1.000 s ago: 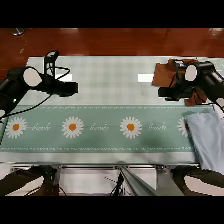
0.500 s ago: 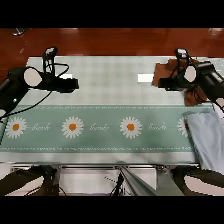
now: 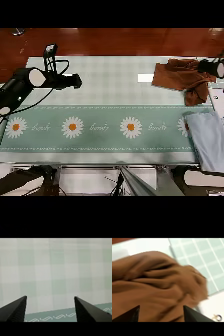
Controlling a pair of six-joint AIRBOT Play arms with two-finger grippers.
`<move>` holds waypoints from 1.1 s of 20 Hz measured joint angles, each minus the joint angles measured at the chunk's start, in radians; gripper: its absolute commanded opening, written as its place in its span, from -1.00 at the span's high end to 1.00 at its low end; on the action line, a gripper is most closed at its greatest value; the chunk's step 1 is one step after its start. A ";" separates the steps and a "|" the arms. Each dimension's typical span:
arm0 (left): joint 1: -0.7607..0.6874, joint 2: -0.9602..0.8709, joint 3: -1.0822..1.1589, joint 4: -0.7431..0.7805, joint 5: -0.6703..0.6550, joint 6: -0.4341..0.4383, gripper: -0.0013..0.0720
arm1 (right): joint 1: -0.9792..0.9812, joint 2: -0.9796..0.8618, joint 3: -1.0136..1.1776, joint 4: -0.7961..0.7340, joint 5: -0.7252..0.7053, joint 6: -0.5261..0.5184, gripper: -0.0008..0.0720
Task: Fold the shirts.
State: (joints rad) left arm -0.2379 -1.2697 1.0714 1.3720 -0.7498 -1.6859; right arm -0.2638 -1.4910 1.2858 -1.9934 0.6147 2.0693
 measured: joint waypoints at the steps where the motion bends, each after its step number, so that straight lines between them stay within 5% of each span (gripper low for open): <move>1: -0.001 -0.006 0.000 0.000 0.002 0.000 -0.95 | -0.040 -0.024 0.011 0.043 0.007 -0.008 -0.73; 6: -0.001 -0.027 0.000 0.001 0.004 0.000 -0.95 | -0.145 -0.160 0.051 0.336 0.040 -0.179 -0.67; 8: -0.001 -0.031 0.000 0.001 0.002 0.000 -0.95 | -0.156 -0.209 0.076 0.433 0.050 -0.230 0.15; 9: -0.001 -0.032 0.000 0.001 -0.006 0.000 -0.95 | -0.160 -0.231 0.091 0.484 0.063 -0.258 0.93; 15: 0.020 -0.004 0.025 0.012 -0.201 0.057 -0.95 | -0.159 -0.240 0.284 0.776 0.228 -0.475 0.91; 22: 0.040 0.300 0.001 -0.004 -0.400 0.119 -0.95 | -0.039 0.072 0.558 0.870 0.285 -0.590 0.91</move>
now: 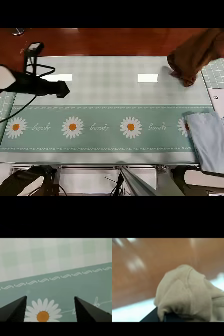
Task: Fold the shirts.
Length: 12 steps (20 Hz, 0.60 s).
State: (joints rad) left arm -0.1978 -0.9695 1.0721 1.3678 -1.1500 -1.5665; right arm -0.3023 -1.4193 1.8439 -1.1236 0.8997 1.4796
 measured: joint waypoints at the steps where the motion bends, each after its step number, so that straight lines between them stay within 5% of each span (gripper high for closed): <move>1: -0.006 0.052 -0.021 -0.013 -0.011 0.001 -0.95 | 0.026 0.057 0.028 0.006 0.000 -0.019 0.91; 7: -0.029 0.286 -0.212 -0.053 0.026 -0.084 -0.95 | 0.167 0.323 0.098 0.014 0.039 -0.108 0.91; 12: -0.032 0.348 -0.320 -0.101 0.149 -0.196 -0.95 | 0.304 0.411 0.082 0.018 0.269 -0.140 0.91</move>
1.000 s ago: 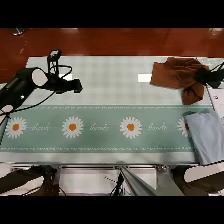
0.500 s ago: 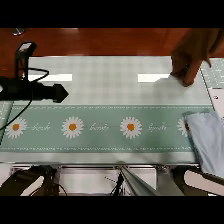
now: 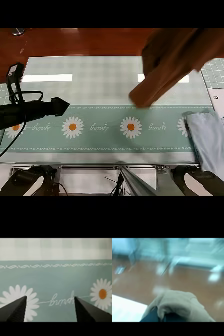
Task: Fold the shirts.
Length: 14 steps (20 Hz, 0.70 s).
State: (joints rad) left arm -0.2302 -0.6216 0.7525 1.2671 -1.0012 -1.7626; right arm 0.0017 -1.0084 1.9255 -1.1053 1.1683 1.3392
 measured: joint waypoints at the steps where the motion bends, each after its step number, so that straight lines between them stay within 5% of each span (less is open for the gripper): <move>1: 0.000 0.004 -0.008 -0.010 0.018 -0.010 -0.95 | 0.041 0.006 -0.027 0.001 0.042 -0.001 0.91; 5: 0.000 0.008 -0.025 -0.035 0.074 -0.029 -0.95 | 0.250 0.015 -0.294 -0.002 0.077 0.032 0.91; 11: 0.000 0.008 -0.031 -0.048 0.096 -0.024 -0.95 | 0.531 -0.150 -0.734 0.153 -0.189 0.111 0.79; 12: 0.000 0.008 -0.032 -0.048 0.097 -0.023 -0.95 | 0.557 -0.200 -0.758 0.217 -0.221 0.096 0.31; 13: 0.000 0.006 -0.033 -0.048 0.096 -0.021 -0.95 | 0.573 -0.245 -0.771 0.290 -0.237 0.074 -0.43; 14: -0.001 0.002 -0.034 -0.048 0.089 -0.021 -0.95 | 0.578 -0.280 -0.776 0.357 -0.248 0.049 -0.76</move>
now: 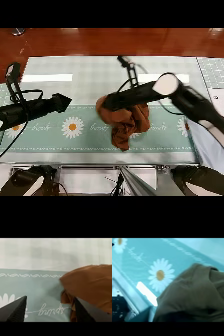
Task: Fold the shirts.
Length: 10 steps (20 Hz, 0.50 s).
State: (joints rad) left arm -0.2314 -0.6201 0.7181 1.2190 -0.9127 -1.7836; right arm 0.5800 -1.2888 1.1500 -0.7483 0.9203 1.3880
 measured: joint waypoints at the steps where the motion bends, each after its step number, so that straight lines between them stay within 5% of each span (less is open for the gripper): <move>1: -0.001 -0.007 -0.001 0.000 -0.013 0.000 -0.95 | -0.005 -0.027 0.002 0.054 0.002 -0.030 -0.75; 6: -0.044 -0.068 -0.001 -0.008 -0.144 0.016 -0.95 | -0.267 -0.035 0.053 0.141 0.207 -0.116 -0.75; 10: -0.050 -0.096 -0.011 0.027 -0.226 0.052 -0.95 | -0.637 0.109 -0.009 -0.057 0.340 -0.114 -0.75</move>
State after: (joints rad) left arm -0.2810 -0.7158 0.7067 1.2465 -1.1389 -1.7317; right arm -0.0566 -1.1797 1.1408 -0.8051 1.2598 1.2739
